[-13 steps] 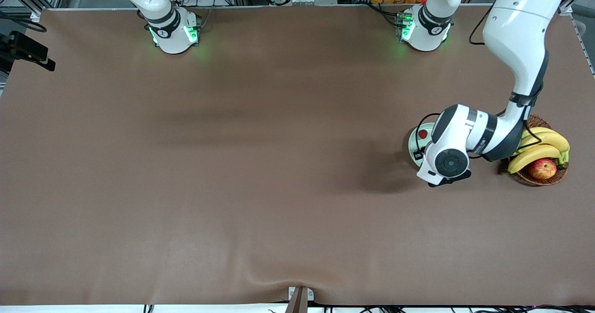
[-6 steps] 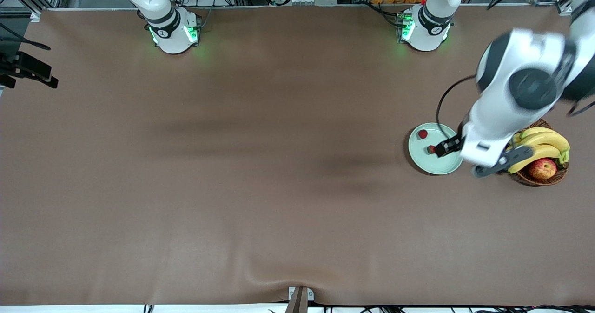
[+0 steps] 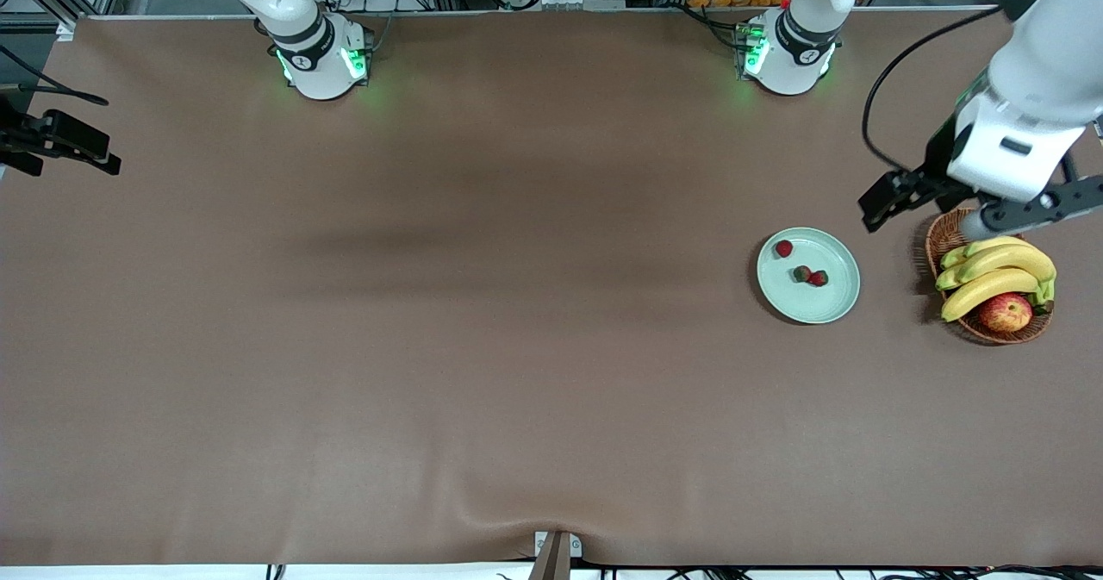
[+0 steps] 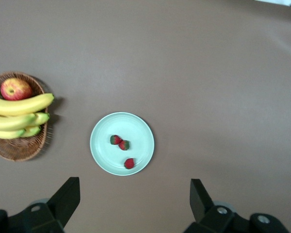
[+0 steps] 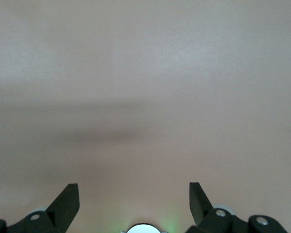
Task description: Collect all strawberries into plate
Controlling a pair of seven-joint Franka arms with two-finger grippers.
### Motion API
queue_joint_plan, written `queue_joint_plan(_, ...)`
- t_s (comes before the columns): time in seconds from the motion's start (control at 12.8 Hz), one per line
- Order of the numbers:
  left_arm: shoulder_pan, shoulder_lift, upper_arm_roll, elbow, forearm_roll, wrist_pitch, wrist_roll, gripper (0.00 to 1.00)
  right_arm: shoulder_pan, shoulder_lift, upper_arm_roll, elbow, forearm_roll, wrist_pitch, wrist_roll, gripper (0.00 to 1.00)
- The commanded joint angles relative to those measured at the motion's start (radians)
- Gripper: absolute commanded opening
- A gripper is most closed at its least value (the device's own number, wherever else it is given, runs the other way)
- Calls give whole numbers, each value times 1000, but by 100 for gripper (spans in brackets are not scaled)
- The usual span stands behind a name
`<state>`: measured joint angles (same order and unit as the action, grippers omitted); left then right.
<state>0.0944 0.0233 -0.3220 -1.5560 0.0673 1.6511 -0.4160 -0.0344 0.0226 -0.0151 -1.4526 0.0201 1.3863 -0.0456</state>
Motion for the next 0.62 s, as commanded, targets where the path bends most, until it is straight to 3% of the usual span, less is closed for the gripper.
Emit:
queue_joint_plan(0.0,-8,-58,72,-13,-52,-54,155,100,8,-7,3,-2,-3,4,12,100)
queue_joint_plan(0.23,-12,-89,145,-22,-92,-100,293,100,5,-7,3,-2,-5,4,12,100)
queue_joint_plan(0.55,-25,-86,152,-15,-81,-100,352,100,2,-9,3,-8,-6,-13,12,100)
